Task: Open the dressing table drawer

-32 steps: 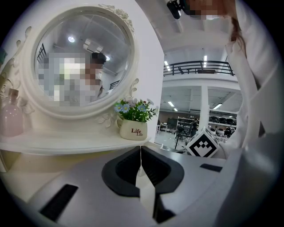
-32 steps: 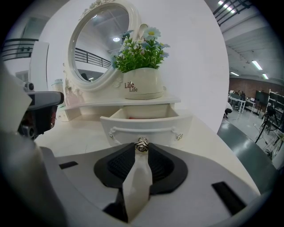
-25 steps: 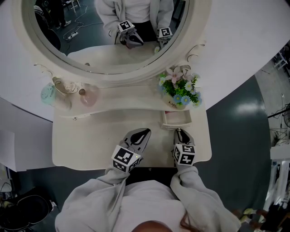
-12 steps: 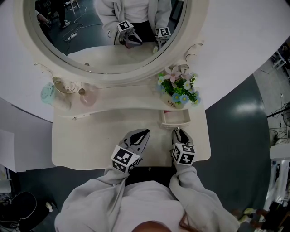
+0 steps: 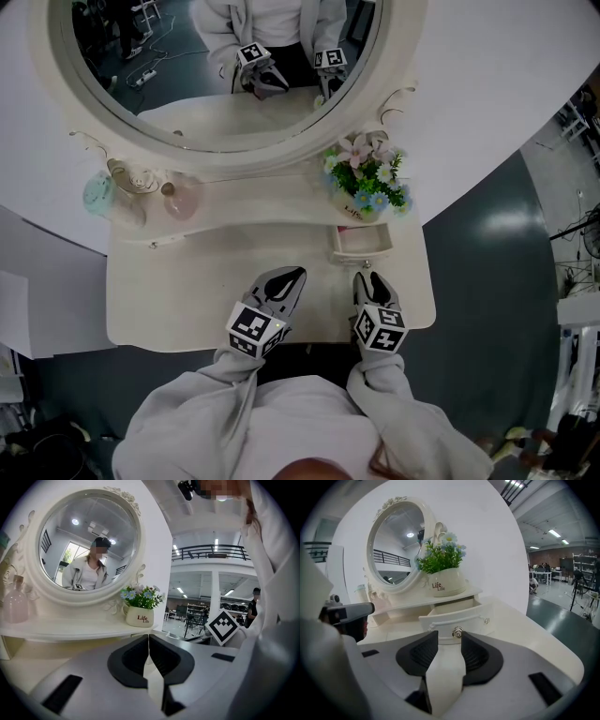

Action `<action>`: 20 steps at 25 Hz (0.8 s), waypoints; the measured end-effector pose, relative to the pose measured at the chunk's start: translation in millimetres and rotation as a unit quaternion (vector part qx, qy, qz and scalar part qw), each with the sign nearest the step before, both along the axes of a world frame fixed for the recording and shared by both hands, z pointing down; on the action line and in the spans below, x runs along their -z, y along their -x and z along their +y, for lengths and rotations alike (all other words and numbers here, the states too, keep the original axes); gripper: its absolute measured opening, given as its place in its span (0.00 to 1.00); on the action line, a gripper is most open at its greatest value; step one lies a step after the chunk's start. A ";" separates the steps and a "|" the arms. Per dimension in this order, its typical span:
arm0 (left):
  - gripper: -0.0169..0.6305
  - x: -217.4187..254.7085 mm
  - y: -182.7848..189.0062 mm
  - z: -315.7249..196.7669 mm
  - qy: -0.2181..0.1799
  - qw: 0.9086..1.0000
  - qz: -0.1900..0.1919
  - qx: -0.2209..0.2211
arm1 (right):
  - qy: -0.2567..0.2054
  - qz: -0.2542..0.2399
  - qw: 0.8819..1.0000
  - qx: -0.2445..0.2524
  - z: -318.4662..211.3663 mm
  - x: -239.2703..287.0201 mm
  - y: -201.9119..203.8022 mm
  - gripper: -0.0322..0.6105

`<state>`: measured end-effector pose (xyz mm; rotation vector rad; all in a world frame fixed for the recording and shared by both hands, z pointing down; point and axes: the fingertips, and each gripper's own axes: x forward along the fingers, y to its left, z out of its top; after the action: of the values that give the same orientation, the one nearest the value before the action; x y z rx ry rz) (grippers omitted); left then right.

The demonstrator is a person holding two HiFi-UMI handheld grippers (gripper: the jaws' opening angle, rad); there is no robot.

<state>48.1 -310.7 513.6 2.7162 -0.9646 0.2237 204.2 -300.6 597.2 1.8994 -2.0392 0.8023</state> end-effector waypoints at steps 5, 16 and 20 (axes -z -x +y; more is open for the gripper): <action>0.05 6.6 5.0 1.8 -0.005 1.000 0.003 0.008 | -0.029 -0.011 1.000 -0.004 7.3 27.1 3.7 0.31; 0.05 26.4 12.6 3.1 -0.028 0.999 0.000 0.022 | -0.142 -0.048 0.988 0.030 12.0 108.1 19.6 0.31; 0.05 33.7 22.2 -0.2 -0.034 0.999 0.003 0.042 | -0.169 -0.056 0.982 0.058 8.3 129.5 32.3 0.25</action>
<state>26.0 -311.0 479.9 2.7291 -1.1002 0.1689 171.9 -292.3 467.6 1.9124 -2.4631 0.5736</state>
